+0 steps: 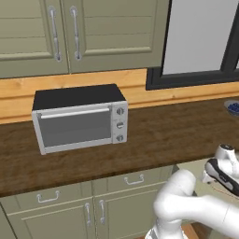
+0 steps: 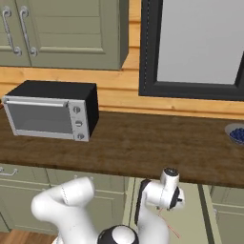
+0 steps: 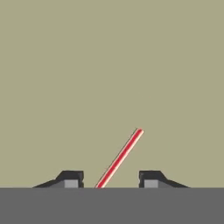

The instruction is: Take a straw from the drawer in front and place it inside the glass cup on the dining counter.

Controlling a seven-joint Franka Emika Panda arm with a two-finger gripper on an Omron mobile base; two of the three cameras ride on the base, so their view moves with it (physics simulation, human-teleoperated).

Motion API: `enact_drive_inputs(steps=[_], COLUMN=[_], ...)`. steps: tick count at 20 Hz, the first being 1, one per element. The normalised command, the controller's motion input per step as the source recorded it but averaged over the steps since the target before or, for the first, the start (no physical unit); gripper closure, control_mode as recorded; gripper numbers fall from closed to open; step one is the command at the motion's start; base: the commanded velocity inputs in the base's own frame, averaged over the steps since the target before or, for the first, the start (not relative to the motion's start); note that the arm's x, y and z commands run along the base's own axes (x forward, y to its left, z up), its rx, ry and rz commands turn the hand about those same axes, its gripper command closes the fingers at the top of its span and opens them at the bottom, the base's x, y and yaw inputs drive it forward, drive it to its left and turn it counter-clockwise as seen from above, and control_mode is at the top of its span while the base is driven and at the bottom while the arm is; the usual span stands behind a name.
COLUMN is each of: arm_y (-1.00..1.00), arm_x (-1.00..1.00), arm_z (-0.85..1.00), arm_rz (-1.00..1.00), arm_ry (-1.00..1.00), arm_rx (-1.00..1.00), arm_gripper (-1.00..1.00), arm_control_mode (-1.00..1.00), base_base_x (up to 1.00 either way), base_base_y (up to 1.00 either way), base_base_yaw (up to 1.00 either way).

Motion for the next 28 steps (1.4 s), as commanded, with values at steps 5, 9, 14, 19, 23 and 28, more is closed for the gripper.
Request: enact_drive_inputs(steps=[5,9,14,19,23,28], arm_y=[-0.06,0.0,0.0,0.07,0.42,0.88], arm_x=[-0.62,-0.56,-0.75,-0.6,-0.18,-0.04], arm_z=[-0.72,-0.75,-0.04,1.0,1.0,1.0], arm_rz=[-0.05,-0.08,-0.08,-0.17,-0.18,-0.25], arm_ry=[-0.08,-0.08,-0.22,-0.28,-0.15,-0.04], arm_rx=[0.1,0.07,0.09,0.02,0.0,0.0], arm_gripper=[1.0,1.0,1.0,1.0,1.0,1.0], arm_control_mode=[-1.0,-1.0,-1.0,-1.0,-1.0,-1.0], base_base_x=[0.0,0.0,0.0,0.0,0.0,0.0], base_base_y=[0.0,0.0,0.0,0.0,0.0,0.0], base_base_yaw=[0.0,0.0,0.0,0.0,0.0,0.0])
